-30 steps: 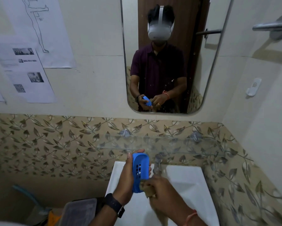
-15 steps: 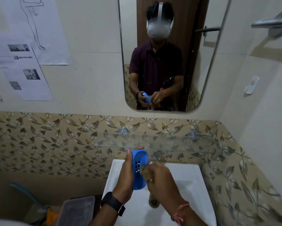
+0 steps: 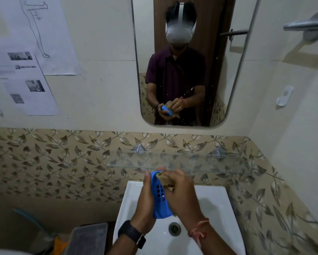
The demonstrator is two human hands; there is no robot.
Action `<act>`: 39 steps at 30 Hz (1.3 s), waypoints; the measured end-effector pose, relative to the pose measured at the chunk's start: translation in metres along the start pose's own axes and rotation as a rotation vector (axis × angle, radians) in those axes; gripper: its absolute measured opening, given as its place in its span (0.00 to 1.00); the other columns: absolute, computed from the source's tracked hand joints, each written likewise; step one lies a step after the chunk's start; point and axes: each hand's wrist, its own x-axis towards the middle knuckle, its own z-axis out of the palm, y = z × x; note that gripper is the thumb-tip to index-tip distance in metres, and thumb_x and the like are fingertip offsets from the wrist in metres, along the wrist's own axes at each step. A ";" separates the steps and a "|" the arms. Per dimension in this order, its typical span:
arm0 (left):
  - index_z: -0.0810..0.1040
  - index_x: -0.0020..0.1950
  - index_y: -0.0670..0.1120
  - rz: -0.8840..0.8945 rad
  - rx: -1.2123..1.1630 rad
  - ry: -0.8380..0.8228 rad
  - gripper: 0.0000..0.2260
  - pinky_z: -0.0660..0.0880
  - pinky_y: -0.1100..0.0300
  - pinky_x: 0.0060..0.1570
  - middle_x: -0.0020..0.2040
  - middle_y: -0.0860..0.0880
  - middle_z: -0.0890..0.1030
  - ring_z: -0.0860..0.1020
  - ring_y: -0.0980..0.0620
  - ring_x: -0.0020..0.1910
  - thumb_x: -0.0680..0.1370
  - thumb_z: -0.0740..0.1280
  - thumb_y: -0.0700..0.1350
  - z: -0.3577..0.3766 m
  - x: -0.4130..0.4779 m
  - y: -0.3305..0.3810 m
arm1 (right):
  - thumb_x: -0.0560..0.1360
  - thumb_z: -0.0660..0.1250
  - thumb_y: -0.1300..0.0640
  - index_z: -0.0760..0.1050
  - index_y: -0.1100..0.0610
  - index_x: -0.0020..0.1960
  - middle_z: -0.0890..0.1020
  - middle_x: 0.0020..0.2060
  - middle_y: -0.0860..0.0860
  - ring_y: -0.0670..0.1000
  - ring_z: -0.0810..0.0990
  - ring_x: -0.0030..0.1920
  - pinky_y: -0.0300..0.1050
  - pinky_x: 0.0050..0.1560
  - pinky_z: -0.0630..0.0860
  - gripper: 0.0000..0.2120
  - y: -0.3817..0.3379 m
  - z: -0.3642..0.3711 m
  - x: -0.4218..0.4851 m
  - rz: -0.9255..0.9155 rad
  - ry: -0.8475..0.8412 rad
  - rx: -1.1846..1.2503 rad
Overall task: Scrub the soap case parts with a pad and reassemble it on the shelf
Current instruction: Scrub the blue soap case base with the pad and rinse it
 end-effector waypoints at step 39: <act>0.83 0.62 0.59 0.169 0.415 -0.050 0.20 0.81 0.46 0.55 0.57 0.46 0.86 0.84 0.42 0.54 0.83 0.54 0.61 -0.006 0.002 0.003 | 0.76 0.65 0.57 0.82 0.48 0.39 0.73 0.36 0.47 0.41 0.75 0.38 0.32 0.40 0.69 0.10 0.043 -0.001 -0.041 0.076 -0.563 -0.011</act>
